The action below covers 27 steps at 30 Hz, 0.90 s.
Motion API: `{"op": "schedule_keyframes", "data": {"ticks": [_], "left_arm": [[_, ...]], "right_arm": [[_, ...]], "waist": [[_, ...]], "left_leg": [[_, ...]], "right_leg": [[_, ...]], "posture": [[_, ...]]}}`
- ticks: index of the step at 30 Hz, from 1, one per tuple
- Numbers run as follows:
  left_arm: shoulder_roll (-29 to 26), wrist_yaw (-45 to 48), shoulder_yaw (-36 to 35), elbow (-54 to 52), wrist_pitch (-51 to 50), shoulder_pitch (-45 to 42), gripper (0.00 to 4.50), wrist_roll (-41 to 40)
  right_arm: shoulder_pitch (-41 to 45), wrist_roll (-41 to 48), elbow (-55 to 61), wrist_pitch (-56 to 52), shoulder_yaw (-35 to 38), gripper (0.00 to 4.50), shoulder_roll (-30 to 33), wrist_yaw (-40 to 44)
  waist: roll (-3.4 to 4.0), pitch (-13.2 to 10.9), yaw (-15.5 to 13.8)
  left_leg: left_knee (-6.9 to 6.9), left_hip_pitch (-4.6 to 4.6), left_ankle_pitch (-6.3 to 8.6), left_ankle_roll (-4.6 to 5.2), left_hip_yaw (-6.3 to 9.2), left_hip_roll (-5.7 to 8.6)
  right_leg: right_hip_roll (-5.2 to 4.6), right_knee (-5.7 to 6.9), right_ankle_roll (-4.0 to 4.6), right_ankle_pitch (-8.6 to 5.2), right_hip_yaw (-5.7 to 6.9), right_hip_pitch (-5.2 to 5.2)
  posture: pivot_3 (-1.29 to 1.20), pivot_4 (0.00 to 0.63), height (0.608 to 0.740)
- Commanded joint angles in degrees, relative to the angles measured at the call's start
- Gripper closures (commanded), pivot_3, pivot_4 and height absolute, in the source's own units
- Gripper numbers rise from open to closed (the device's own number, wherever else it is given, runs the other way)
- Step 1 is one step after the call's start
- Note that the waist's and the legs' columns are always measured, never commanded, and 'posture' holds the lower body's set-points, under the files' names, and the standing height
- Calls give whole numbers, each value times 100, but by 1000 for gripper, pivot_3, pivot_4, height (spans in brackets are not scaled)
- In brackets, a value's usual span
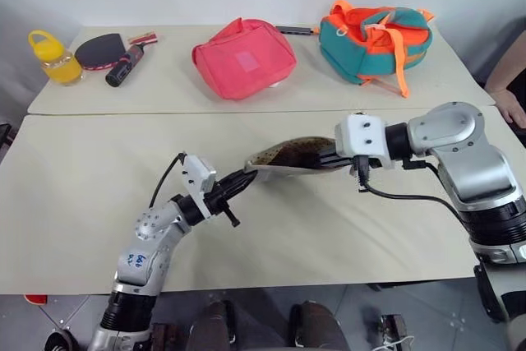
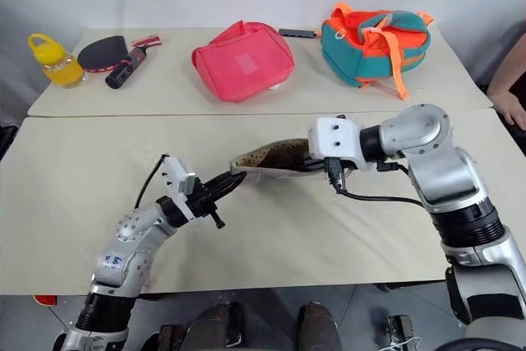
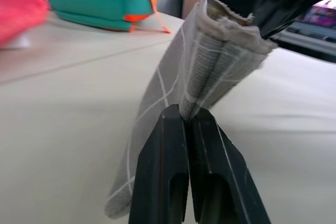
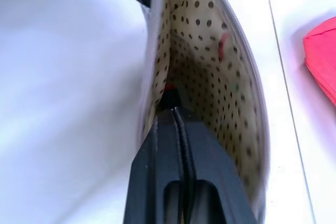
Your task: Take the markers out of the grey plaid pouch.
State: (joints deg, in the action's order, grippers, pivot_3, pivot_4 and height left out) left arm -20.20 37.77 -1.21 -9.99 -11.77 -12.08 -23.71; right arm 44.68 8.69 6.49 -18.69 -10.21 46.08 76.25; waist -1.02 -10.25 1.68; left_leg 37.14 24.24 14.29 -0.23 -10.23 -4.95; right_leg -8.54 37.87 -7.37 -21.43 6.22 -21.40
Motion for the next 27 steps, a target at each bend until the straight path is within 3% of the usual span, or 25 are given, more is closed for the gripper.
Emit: {"op": "schedule_keyframes", "data": {"ticks": [1,6,10,13,17,27], "left_arm": [[-83,104,-217,36,130,-32,4500,-89],[91,177,-24,-180,-98,-48,4500,-270],[243,58,111,-322,-246,-103,4500,-257],[301,-7,132,-386,-305,-102,4500,-259],[378,11,103,-449,-560,-68,4500,-498],[402,126,252,-556,-1126,-82,4500,-746]], "right_arm": [[33,84,141,73,137,4475,-2,-128],[97,-526,-57,763,-322,4475,-408,-623],[249,-311,-111,376,-320,4475,-564,-573],[222,-535,-235,675,-484,3970,-474,-482],[318,-1315,-636,1545,-848,2633,-564,-848],[457,-2123,-1494,2248,-1282,2633,-775,-1082]], "waist": [[0,0,0],[0,0,-3],[-1,-1,-12],[-1,-1,-12],[-1,-1,7],[-1,-1,-3]], "left_leg": [[-1,0,0,0,0,0],[-1,0,0,0,-2,0],[0,3,0,0,-2,2],[1,2,0,0,-2,2],[1,2,0,0,-2,2],[1,1,-1,-2,-2,1]], "right_leg": [[0,-2,0,0,0,0],[0,0,0,0,0,-1],[0,0,0,0,0,-2],[0,0,0,0,-1,-1],[0,0,0,0,-1,-1],[0,1,0,0,-2,-2]], "posture": [[0,150,740],[0,150,740],[0,150,740],[0,150,740],[0,150,740],[0,150,740]]}}
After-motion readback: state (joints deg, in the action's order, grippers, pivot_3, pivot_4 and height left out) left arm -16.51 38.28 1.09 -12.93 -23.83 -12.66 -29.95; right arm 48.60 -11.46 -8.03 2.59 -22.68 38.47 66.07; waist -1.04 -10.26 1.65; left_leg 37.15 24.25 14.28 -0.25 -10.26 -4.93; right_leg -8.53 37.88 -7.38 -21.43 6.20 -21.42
